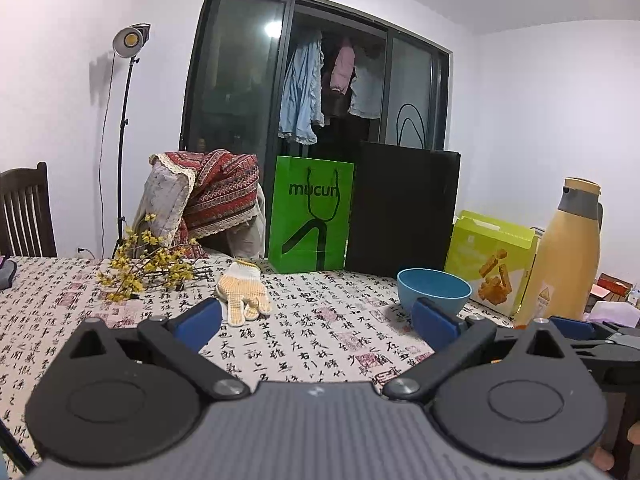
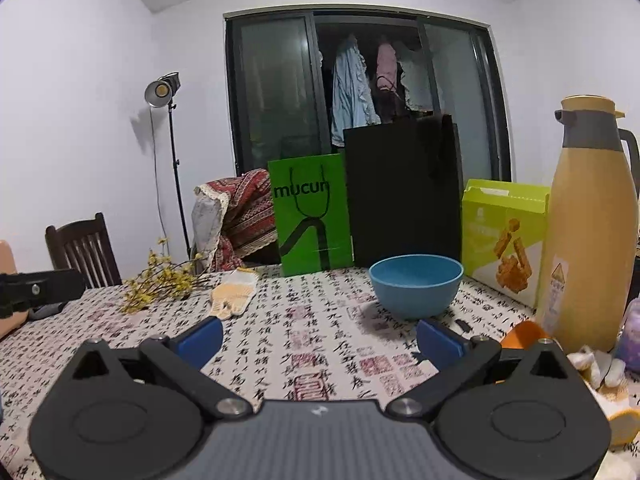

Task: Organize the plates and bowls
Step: 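Move both open grippers toward the last blue bowl by the bags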

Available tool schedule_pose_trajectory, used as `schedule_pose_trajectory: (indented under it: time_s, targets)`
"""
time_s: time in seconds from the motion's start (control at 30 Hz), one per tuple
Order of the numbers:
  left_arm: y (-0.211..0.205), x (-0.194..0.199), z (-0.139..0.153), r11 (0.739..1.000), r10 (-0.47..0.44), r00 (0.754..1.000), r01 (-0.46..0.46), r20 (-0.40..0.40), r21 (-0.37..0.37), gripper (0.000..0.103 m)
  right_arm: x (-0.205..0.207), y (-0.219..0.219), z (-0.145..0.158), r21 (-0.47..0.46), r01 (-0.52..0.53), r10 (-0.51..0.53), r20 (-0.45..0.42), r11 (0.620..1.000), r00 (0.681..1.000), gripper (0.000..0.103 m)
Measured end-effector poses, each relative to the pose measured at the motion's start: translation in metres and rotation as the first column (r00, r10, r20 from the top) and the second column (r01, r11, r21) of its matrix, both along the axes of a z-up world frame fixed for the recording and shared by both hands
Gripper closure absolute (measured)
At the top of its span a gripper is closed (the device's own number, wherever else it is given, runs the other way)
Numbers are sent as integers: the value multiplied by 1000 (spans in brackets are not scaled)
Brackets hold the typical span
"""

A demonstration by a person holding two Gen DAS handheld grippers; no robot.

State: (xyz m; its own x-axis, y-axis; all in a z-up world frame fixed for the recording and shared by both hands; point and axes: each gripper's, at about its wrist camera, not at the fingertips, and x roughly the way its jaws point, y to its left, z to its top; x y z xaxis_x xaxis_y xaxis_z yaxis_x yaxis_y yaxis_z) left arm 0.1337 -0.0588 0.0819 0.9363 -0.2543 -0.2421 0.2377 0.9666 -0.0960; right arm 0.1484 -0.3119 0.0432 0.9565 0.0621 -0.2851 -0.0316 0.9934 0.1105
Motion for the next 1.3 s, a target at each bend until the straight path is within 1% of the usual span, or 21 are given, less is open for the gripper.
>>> schedule_pose_trajectory:
  time_s: [0.2, 0.4, 0.53, 0.7, 0.97, 1.3]
  targets:
    - [-12, 15, 6, 1000, 1, 1000, 0, -7, 7, 0, 15, -9, 7, 11, 26, -26, -1, 1000, 1000, 0]
    - [-18, 33, 13, 1000, -15, 1000, 15, -5, -11, 0, 33, -21, 16, 35, 43, -43, -2, 998, 999, 0]
    - [-21, 48, 17, 999, -26, 999, 26, -21, -25, 0, 45, -25, 24, 52, 54, -55, 7, 997, 998, 0]
    - [-23, 66, 20, 998, -45, 998, 43, -47, -47, 0, 57, -24, 29, 47, 51, -52, 20, 998, 998, 0]
    - [-36, 85, 28, 999, -45, 999, 45, -18, -27, 0, 78, -20, 37, 12, 73, -73, 19, 997, 997, 0]
    - [-55, 122, 39, 999, -32, 999, 31, -32, -43, 0, 107, -35, 50, 14, 124, -124, 7, 992, 992, 0]
